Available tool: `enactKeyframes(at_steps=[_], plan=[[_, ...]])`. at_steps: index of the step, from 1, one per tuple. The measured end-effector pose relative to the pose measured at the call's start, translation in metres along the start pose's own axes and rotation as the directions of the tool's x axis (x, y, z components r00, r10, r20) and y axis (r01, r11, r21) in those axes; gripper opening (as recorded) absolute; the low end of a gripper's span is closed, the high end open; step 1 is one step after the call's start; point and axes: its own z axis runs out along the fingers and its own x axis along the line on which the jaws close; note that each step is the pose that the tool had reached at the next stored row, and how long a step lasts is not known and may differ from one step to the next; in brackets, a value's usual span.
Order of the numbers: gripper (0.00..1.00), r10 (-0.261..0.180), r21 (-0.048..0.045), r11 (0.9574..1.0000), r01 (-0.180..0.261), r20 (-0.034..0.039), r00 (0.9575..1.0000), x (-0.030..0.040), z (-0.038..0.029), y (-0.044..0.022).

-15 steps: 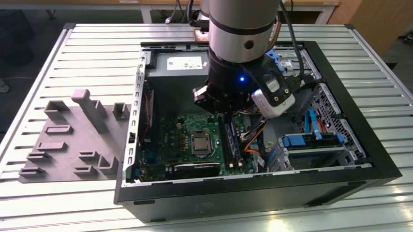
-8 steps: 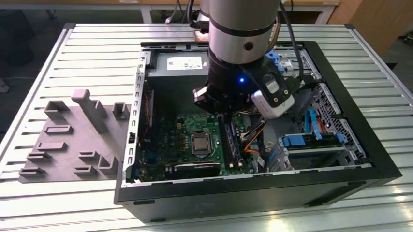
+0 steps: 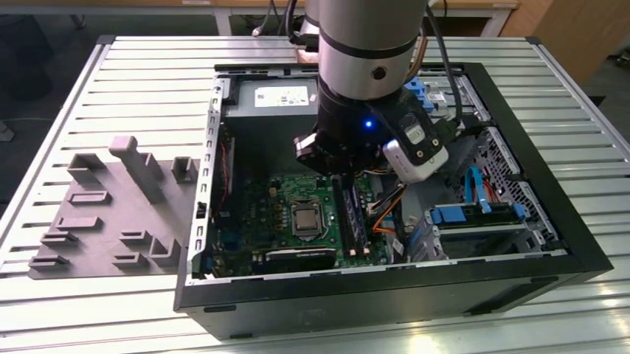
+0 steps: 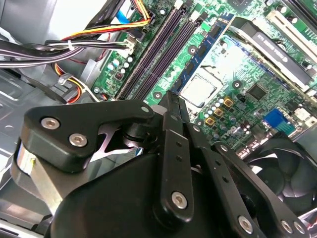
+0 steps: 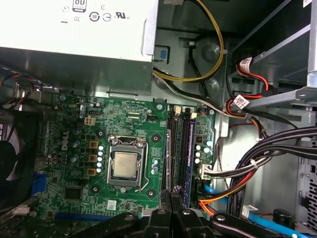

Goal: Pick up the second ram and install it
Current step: 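Insert the second ram into the second slot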

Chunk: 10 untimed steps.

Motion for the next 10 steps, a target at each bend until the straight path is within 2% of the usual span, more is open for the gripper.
enactKeyframes(at_steps=[10], plan=[[0.11, 0.0, 0.0, 1.0, 0.0, -0.0001, 1.0, 0.0001, 0.0028, -0.0001]])
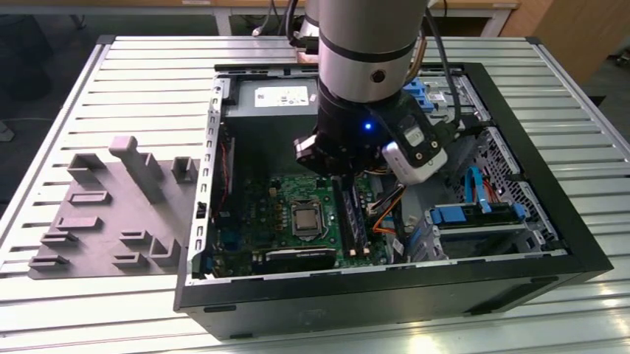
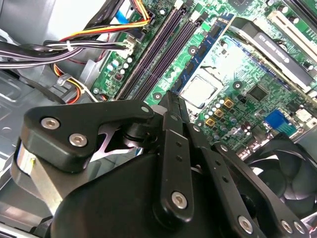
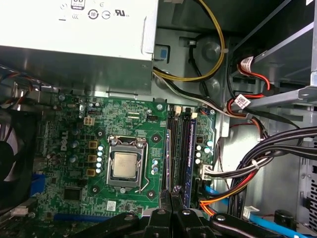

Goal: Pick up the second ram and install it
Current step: 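Insert the second ram into the second slot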

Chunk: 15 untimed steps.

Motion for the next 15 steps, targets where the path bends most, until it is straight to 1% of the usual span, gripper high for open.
enactKeyframes(at_steps=[15], plan=[[0.11, 0.0, -0.0003, 1.0, 0.0, 0.0001, 1.0, -0.0001, 0.0033, -0.0001]])
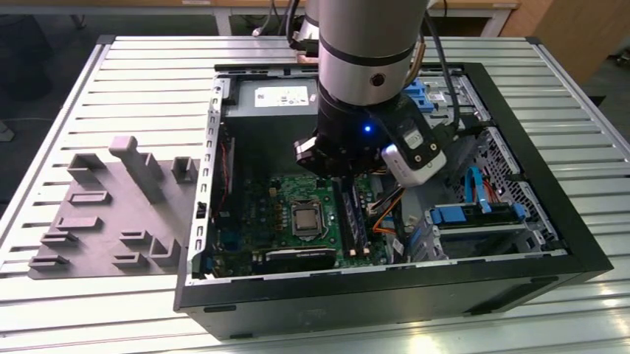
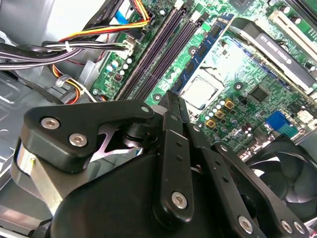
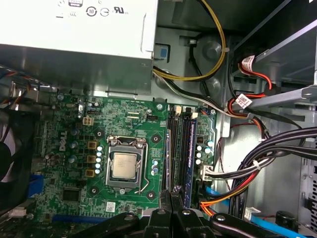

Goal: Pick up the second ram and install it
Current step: 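Insert the second ram into the second slot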

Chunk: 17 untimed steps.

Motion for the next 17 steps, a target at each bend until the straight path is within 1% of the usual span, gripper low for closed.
enactKeyframes(at_steps=[8, 12, 17], plan=[[0.11, 0.0, 0.0001, 1.0, 0.0, 0.0001, 1.0, 0.0001, 0.0074, -0.0003], [0.11, 0.0, 0.0002, 1.0, 0.0, -0.0001, 1.0, 0.0002, 0.0084, -0.0004], [0.11, 0.0, 0.0001, 1.0, 0.0, -0.0001, 1.0, 0.0003, 0.0114, -0.0005]])
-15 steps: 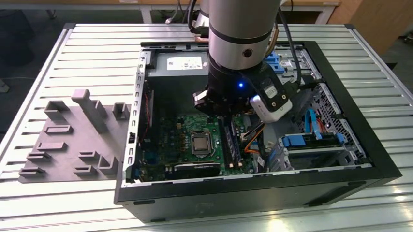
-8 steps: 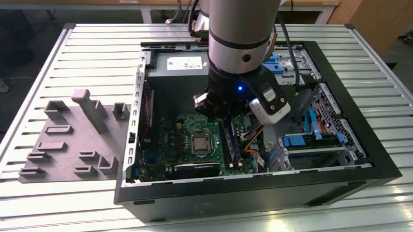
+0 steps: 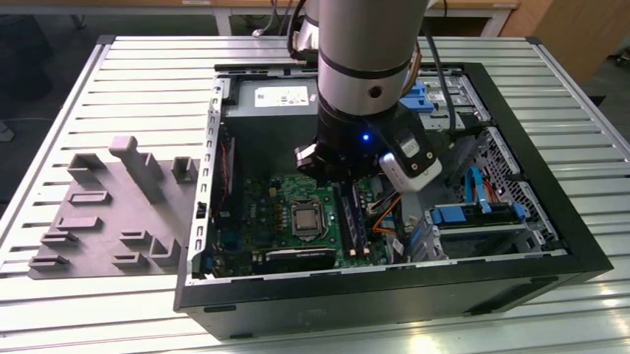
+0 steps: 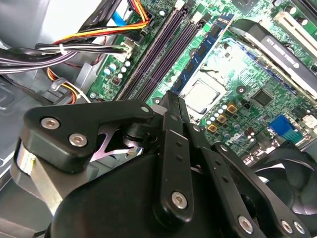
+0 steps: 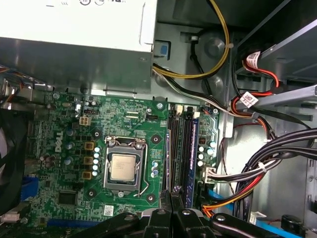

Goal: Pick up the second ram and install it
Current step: 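Insert the second ram into the second slot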

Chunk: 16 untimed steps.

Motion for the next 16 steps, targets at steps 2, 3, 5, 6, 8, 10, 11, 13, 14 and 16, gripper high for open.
enactKeyframes(at_steps=[2, 3, 5, 6, 8, 10, 11, 13, 14, 16], plan=[[0.11, 0.0, 0.0001, 1.0, 0.0, 0.0, 1.0, 0.0, 0.0007, 0.0], [0.11, 0.0, 0.0001, 1.0, 0.0, 0.0, 1.0, 0.0001, 0.0012, -0.0001], [0.11, 0.0, 0.0, 1.0, 0.0, 0.0, 1.0, -0.0001, 0.0024, -0.0001], [0.11, 0.0, 0.0001, 1.0, 0.0, 0.0, 1.0, -0.0003, 0.003, -0.0002], [0.11, 0.0, 0.0003, 1.0, 0.0, -0.0002, 1.0, -0.001, 0.0036, -0.0003], [0.11, 0.0, 0.0002, 1.0, 0.0, -0.0001, 1.0, -0.0023, 0.0039, -0.0004], [0.11, 0.0, 0.0001, 1.0, 0.0, 0.0, 1.0, -0.0031, 0.0041, -0.0004], [0.11, 0.0, 0.0001, 1.0, 0.0, -0.0001, 1.0, -0.0046, 0.0044, -0.0006], [0.11, 0.0, 0.0001, 1.0, 0.0, 0.0, 1.0, -0.0052, 0.0045, -0.0006], [0.11, 0.0, 0.0001, 1.0, 0.0, 0.0, 1.0, -0.0054, 0.0048, -0.0006]])
